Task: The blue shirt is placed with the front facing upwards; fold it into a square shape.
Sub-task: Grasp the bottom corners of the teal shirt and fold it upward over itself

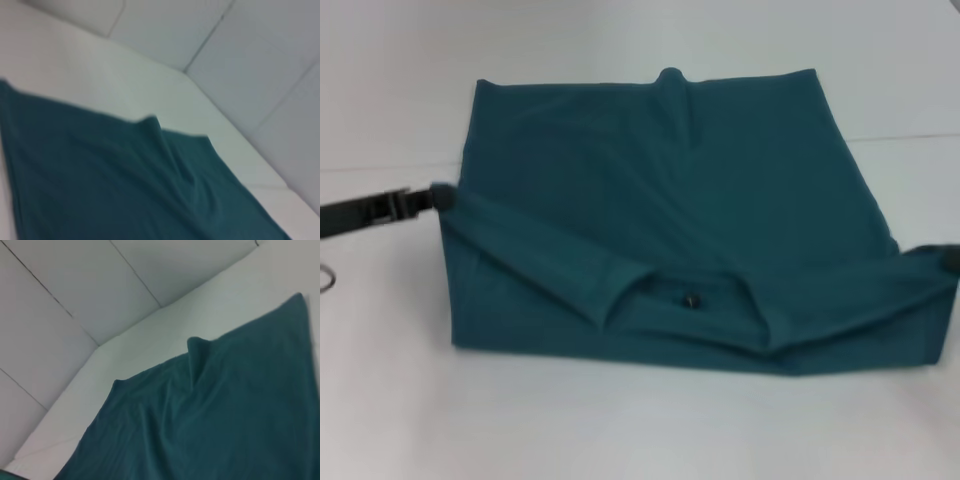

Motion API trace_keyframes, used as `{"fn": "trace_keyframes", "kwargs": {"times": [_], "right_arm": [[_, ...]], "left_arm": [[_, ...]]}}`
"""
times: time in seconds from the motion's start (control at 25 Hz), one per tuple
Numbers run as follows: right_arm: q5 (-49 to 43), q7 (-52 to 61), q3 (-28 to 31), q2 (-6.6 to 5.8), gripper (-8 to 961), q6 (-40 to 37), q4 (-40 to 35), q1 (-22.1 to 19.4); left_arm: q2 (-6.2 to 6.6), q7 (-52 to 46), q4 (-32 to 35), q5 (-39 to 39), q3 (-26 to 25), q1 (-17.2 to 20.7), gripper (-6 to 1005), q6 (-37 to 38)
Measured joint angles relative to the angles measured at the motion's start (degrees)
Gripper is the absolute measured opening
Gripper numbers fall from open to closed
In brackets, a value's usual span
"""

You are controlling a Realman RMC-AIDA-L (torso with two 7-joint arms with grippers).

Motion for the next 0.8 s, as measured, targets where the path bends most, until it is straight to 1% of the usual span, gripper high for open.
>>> {"fn": "trace_keyframes", "kwargs": {"times": [0.28,0.48,0.64,0.8], "right_arm": [[0.4,-1.7,-3.3,0.47,34,10.4,2.5,7.0],[0.4,-1.9,-7.4,0.52,33,19.2,4.5,11.3],[0.5,-1.9,-10.1,0.56,33,25.2,5.6,14.3],[0.5,-1.9,-12.6,0.61,33,30.1,6.6,16.3]], "left_arm": [[0.00,1.9,-3.8,-4.9,0.2,-2.7,9,-10.8],[0.01,3.4,-6.1,-6.5,0.4,-4.2,9,-16.2],[-0.41,4.2,-6.8,-7.9,0.9,-5.3,8,-20.7],[-0.76,6.4,-8.5,-10.8,1.2,-6.1,8,-24.9]]}}
